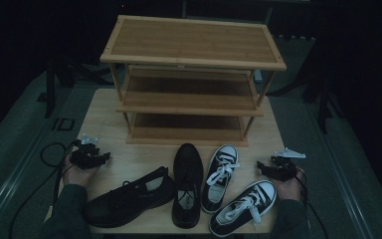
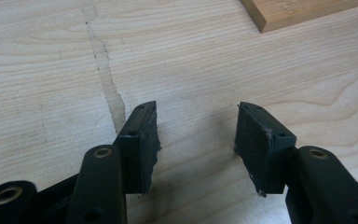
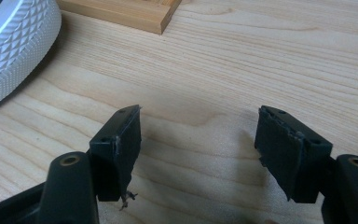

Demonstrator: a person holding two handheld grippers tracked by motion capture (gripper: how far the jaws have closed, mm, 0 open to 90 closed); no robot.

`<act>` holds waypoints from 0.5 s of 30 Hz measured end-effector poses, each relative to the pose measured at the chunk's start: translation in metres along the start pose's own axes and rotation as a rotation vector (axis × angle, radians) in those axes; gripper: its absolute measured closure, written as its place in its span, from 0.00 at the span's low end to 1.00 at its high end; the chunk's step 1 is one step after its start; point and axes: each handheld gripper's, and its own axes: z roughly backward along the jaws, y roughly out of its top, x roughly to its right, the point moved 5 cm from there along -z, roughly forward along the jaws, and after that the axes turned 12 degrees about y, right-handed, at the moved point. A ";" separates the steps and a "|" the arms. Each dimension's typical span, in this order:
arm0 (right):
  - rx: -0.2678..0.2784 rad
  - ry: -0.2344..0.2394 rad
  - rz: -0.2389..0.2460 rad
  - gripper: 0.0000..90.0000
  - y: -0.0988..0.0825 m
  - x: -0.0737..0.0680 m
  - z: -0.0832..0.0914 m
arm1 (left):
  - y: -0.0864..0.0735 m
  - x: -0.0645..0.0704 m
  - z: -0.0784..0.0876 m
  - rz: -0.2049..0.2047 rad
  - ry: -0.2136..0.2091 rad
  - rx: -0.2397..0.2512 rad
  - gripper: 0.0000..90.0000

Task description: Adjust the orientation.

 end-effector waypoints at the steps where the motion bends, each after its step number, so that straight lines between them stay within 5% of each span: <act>1: -0.001 0.000 0.001 0.34 0.000 0.000 0.000 | 0.000 -0.001 0.002 -0.002 0.001 0.003 0.56; 15: -0.002 0.004 -0.002 0.34 0.000 0.000 0.000 | 0.002 -0.001 0.035 -0.001 -0.038 0.040 0.58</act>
